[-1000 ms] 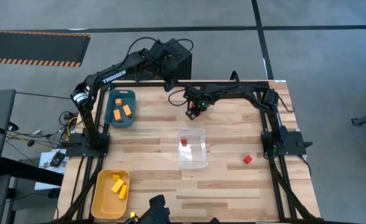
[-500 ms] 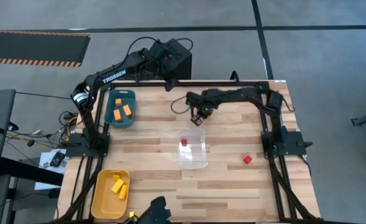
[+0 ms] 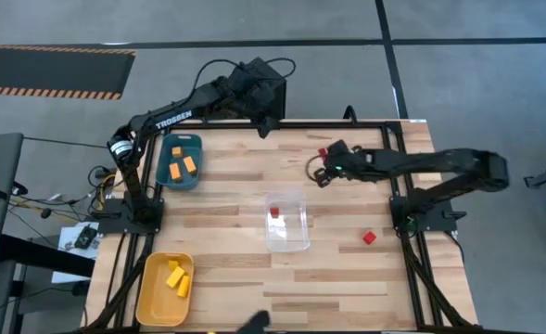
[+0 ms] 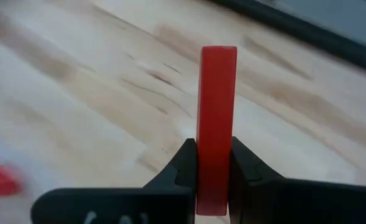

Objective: Sort & place blocks by color
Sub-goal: Put the top red block into the transparent bin

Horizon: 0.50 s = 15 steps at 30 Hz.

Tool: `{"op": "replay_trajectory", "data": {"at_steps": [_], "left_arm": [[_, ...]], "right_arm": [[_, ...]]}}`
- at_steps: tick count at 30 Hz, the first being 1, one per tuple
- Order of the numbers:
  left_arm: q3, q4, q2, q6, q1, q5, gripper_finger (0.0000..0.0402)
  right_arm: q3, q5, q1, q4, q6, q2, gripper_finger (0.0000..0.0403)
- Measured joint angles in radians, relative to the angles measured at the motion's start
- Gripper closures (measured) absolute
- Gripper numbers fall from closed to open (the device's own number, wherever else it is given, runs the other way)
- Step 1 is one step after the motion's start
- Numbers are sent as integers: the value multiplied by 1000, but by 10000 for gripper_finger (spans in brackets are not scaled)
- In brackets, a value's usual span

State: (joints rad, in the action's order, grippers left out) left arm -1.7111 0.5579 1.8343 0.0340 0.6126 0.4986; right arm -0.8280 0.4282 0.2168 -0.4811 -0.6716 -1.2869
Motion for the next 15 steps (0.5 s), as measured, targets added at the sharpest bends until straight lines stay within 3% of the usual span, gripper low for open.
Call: {"op": "replay_trajectory", "data": {"at_steps": [8,15], "left_arm": [[0,-154,0,-89,-165,49,219],[0,-200,0,-74,-289,55,219]], "right_arm": [[9,-37,-168,20,94,255,358],[10,-26,-320,35,133,383,358]]}}
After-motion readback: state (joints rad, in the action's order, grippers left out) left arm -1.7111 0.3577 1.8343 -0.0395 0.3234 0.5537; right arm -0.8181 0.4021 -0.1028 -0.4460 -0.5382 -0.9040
